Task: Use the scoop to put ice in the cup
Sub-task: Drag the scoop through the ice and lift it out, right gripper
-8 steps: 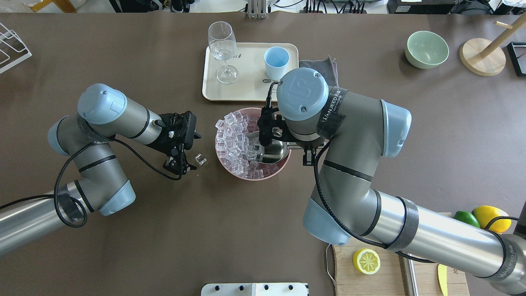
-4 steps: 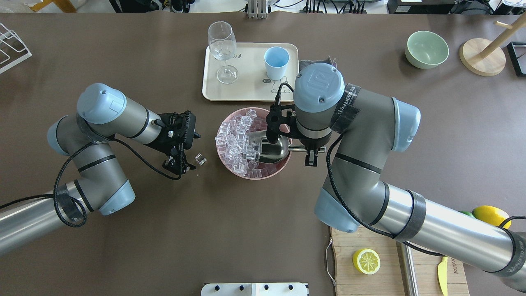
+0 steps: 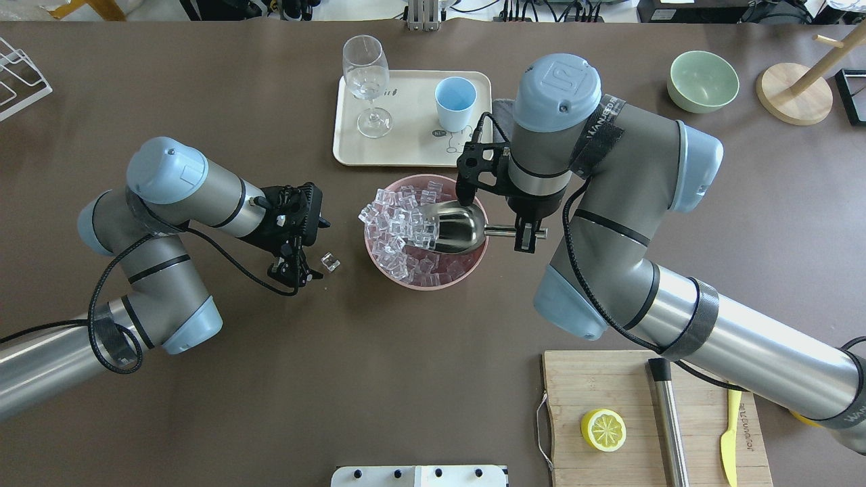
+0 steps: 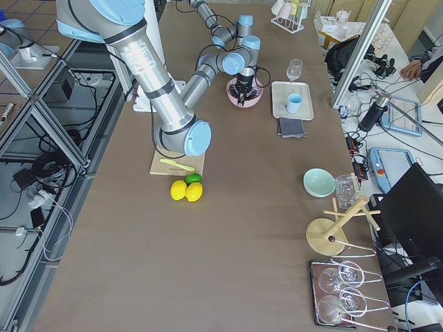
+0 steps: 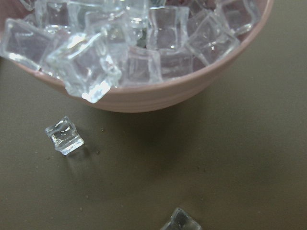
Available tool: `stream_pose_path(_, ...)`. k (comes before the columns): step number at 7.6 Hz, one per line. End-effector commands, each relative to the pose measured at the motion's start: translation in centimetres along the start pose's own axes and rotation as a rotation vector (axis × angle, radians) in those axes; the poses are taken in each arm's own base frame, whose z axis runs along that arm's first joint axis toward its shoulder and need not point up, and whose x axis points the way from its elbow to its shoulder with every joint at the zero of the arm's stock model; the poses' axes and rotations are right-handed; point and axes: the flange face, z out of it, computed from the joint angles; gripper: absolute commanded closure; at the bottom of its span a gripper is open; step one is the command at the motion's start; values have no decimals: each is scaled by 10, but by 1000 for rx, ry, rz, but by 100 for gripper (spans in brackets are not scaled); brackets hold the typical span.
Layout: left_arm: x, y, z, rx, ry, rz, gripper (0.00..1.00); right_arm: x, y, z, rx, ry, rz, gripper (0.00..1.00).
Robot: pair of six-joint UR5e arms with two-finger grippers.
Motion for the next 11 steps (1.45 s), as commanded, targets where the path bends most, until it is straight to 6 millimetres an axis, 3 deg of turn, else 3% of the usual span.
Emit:
stream_pose_path(1, 3, 8, -1, 6, -2, 5, 1, -1, 2, -5, 25, -27, 0, 100)
stream_pose_path(4, 6, 16, -1, 9, -3, 7, 1, -6, 22, -6, 98, -51, -12, 100)
stream_pose_path(6, 6, 16, -3, 11, -4, 8, 1, -7, 36, -26, 145, -43, -3, 100)
stream_pose_path(8, 7, 15, -2, 12, -3, 9, 1, -4, 55, -29, 208, -21, 22, 100)
stream_pose_path(11, 8, 22, -4, 14, -4, 9, 1, 24, 74, -55, 242, 28, 96, 100)
